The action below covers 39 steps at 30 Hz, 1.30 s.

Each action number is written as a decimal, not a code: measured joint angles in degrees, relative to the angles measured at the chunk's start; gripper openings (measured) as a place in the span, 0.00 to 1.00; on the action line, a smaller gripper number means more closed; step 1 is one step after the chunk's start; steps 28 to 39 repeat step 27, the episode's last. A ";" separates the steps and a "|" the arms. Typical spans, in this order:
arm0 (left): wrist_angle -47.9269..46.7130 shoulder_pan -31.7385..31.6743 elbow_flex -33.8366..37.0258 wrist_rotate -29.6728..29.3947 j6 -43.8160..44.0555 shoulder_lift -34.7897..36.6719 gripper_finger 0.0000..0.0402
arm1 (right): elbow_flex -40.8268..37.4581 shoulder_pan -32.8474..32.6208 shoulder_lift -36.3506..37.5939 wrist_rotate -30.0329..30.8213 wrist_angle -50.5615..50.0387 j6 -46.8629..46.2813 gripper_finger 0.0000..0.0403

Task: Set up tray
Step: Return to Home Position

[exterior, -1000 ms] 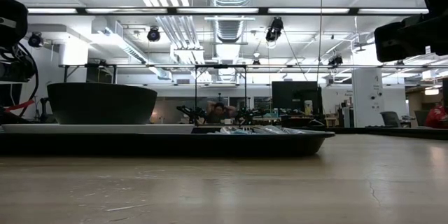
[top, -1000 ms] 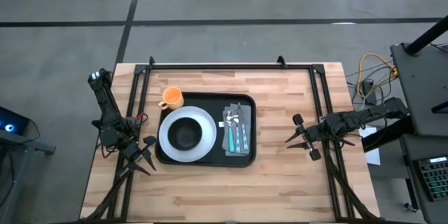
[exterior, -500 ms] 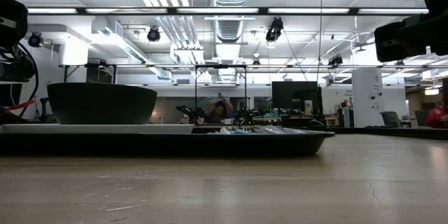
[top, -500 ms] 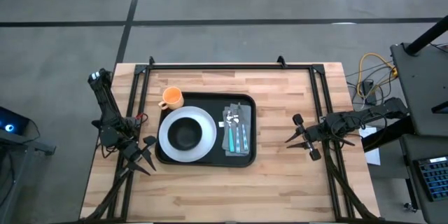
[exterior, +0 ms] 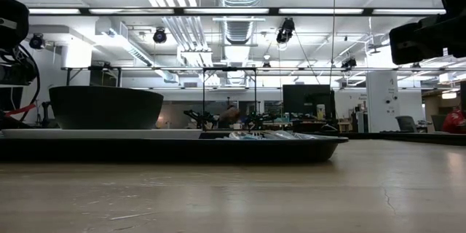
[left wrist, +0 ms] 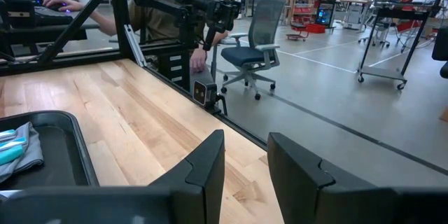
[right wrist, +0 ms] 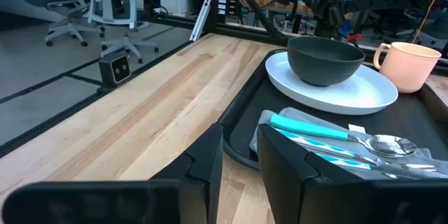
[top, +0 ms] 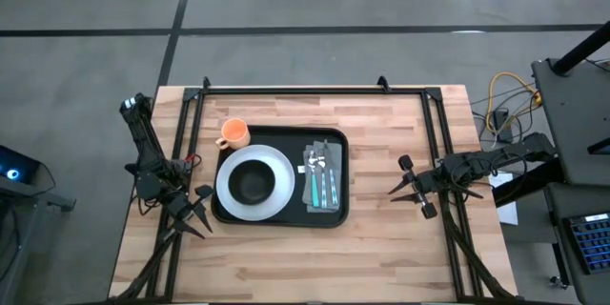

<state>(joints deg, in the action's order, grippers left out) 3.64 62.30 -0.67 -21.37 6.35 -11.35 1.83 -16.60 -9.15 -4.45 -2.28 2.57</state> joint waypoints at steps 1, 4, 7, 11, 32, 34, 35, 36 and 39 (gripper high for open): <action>0.00 -0.02 0.00 0.00 0.02 0.00 0.23 | 0.00 0.00 0.00 0.00 -0.02 0.00 0.20; 0.02 0.00 0.00 0.00 0.02 0.00 0.23 | 0.00 0.00 0.00 0.00 0.00 0.00 0.21; 0.00 -0.02 0.00 0.00 0.02 0.02 0.23 | 0.00 0.00 0.00 0.00 0.00 0.00 0.21; 0.00 0.00 0.00 0.00 0.00 0.00 0.23 | 0.02 0.00 0.00 0.00 0.00 0.00 0.20; 0.02 -0.01 0.00 0.01 0.02 0.01 0.23 | 0.00 0.00 0.00 0.00 0.00 0.00 0.17; 0.02 -0.01 0.00 0.01 0.02 0.01 0.23 | 0.00 0.00 0.00 0.00 0.00 0.00 0.17; 0.02 -0.01 0.00 0.01 0.02 0.01 0.23 | 0.00 0.00 0.00 0.00 0.00 0.00 0.17; 0.02 -0.01 0.00 0.01 0.02 0.01 0.23 | 0.00 0.00 0.00 0.00 0.00 0.00 0.17; 0.02 -0.01 0.00 0.01 0.02 0.01 0.23 | 0.00 0.00 0.00 0.00 0.00 0.00 0.17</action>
